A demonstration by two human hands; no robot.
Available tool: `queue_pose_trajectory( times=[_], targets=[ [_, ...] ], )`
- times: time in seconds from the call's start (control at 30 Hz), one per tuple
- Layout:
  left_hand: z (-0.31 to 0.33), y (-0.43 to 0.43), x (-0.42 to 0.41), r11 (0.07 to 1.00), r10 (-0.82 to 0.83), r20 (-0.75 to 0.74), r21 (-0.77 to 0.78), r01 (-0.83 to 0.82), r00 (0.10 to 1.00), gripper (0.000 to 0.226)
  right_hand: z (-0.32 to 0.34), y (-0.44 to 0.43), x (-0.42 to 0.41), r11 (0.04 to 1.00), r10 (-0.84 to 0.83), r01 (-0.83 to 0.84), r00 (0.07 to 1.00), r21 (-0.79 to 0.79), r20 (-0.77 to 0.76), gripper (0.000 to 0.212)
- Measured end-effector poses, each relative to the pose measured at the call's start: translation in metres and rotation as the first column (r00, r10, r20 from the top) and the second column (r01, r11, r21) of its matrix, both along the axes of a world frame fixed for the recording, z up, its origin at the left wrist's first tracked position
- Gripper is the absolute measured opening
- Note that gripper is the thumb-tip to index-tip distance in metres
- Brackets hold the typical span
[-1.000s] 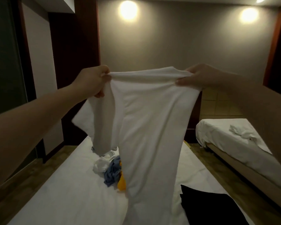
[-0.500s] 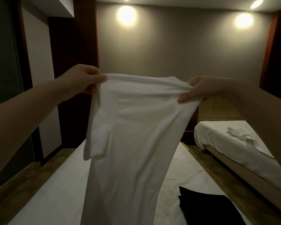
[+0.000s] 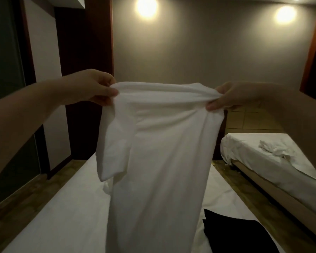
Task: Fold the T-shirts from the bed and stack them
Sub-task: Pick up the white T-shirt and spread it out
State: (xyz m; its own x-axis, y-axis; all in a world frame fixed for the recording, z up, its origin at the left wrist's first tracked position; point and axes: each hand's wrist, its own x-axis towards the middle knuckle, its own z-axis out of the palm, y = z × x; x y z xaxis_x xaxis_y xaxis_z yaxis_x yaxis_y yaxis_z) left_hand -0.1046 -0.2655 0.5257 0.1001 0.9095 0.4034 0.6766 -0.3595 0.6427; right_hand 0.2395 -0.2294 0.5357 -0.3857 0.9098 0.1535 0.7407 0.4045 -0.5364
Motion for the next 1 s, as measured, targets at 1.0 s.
queue_pose_trajectory(
  times=[1.0],
  targets=[
    [-0.011,0.264,0.015,0.904,0.115,0.017,0.413,-0.112,0.993,0.009,0.002,0.239,-0.034,0.833,-0.168,0.407,0.832,0.374,-0.529,0.015]
  ],
)
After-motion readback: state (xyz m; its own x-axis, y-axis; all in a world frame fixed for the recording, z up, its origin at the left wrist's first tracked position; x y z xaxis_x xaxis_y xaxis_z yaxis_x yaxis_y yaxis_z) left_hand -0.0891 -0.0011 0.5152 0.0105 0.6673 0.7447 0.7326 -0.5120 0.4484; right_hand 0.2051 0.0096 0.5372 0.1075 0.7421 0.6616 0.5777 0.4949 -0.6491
